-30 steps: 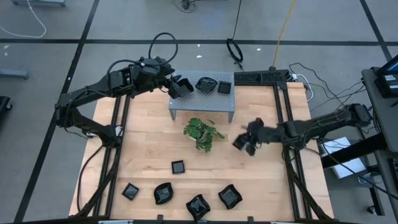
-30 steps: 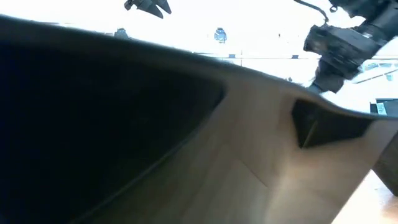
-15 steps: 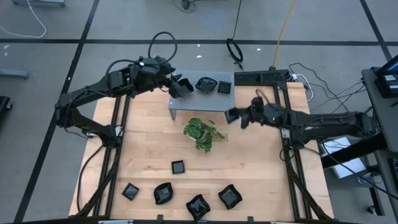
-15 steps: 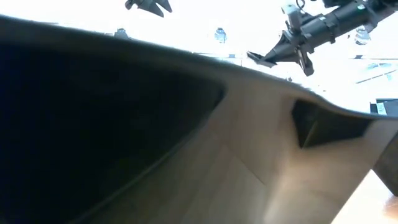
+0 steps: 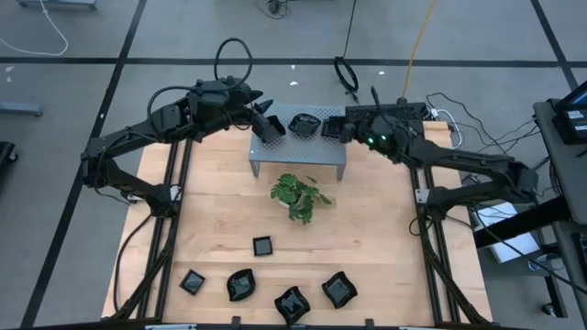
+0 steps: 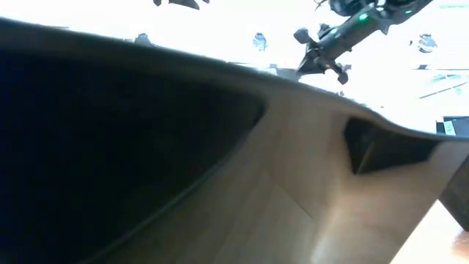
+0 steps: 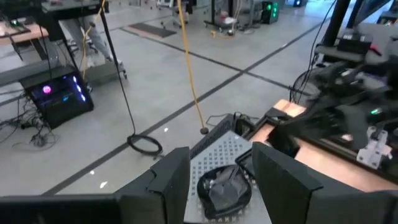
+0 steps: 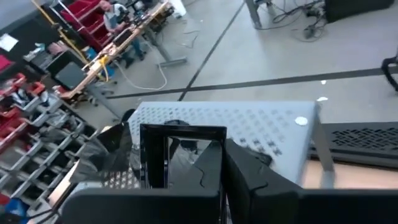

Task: Pick & Place Mini shaped plates
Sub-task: Stack the square plate on top of the stacked square plates on the shelf

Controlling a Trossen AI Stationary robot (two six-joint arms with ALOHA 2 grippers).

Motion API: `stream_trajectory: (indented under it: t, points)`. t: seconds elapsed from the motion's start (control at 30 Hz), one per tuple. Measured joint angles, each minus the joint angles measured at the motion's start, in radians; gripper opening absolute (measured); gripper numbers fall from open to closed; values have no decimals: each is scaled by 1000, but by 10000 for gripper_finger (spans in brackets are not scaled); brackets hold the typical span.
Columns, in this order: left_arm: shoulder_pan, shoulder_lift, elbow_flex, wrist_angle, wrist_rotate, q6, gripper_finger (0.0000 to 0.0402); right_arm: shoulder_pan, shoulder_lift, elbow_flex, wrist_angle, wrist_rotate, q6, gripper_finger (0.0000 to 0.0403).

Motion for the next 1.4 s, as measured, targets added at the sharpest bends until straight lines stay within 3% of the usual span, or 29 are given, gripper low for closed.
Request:
stream_trajectory:
  t: [0.17, 0.57, 1.4]
  points:
    - [8, -5, 0, 26, -1, 49, 177, -34, 90, 68, 4, -7, 0, 0]
    - [20, -6, 1, 36, -2, 79, 177, -63, 186, 75, 4, -5, 137, 0]
    - [45, -7, 1, 32, -2, 79, 177, -55, 197, 75, -22, -7, 154, 3]
